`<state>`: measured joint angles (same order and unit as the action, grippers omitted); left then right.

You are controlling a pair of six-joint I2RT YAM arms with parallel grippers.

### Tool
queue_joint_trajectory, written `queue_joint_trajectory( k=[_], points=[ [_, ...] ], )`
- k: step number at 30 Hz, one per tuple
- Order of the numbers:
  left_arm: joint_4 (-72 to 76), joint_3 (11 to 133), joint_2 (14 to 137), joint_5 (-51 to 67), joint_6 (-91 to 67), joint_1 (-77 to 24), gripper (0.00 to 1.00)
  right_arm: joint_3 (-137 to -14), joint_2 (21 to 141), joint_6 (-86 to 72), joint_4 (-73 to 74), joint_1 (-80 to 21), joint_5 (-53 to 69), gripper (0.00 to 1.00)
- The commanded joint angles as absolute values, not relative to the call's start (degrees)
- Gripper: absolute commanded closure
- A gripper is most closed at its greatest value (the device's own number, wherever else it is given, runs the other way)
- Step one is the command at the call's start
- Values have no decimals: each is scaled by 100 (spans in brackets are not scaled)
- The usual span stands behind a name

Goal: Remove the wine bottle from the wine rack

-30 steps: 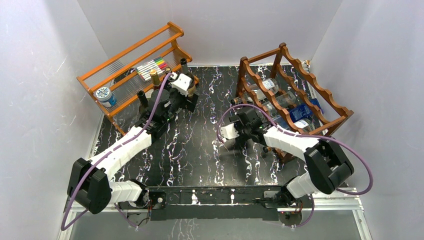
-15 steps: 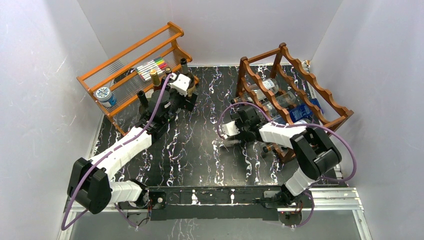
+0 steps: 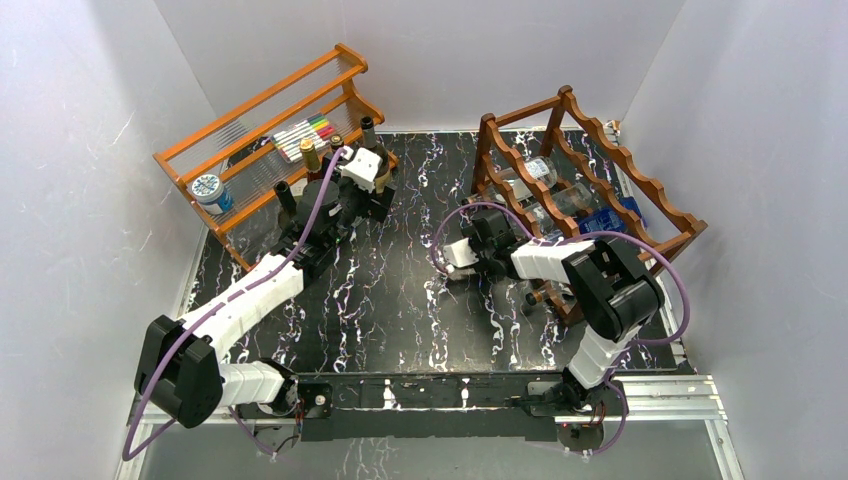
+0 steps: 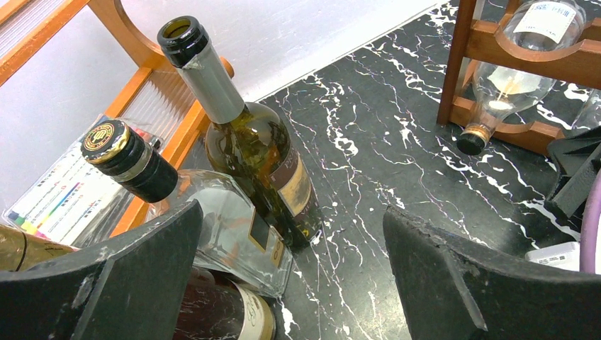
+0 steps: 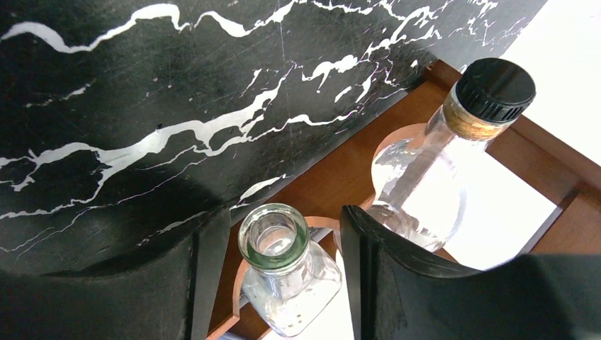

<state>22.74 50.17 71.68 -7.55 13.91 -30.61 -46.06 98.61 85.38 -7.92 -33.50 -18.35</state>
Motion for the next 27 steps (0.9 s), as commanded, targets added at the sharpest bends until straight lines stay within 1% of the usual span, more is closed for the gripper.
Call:
queue_joint_trajectory(
  k=[1, 7, 14, 19, 21, 24, 27],
  points=[
    [2470, 5013, 6985, -843, 1447, -3107, 2, -4787, 9861, 8675, -957, -3324, -1855, 35],
    [2470, 5010, 6992, -824, 1420, -3116, 2, -4752, 9783, 8677, -807, -3336, -1697, 46],
    [2492, 4992, 6996, -834, 1434, -3118, 2, -4899, 9759, 8673, -574, -3425, -1676, 73],
    [2488, 4992, 7019, -822, 1438, -3120, 2, -4954, 9443, 8554, -495, -3584, -1680, 88],
    [2473, 5007, 7028, -808, 1439, -3120, 2, -5001, 9267, 8442, -408, -3667, -1654, 92],
    [2452, 5011, 7025, -807, 1464, -3120, 2, -5075, 8993, 8242, -219, -3757, -1572, 100],
    [2437, 5021, 7026, -817, 1489, -3120, 2, -5085, 8713, 8054, 16, -3860, -1400, 100]
  ],
)
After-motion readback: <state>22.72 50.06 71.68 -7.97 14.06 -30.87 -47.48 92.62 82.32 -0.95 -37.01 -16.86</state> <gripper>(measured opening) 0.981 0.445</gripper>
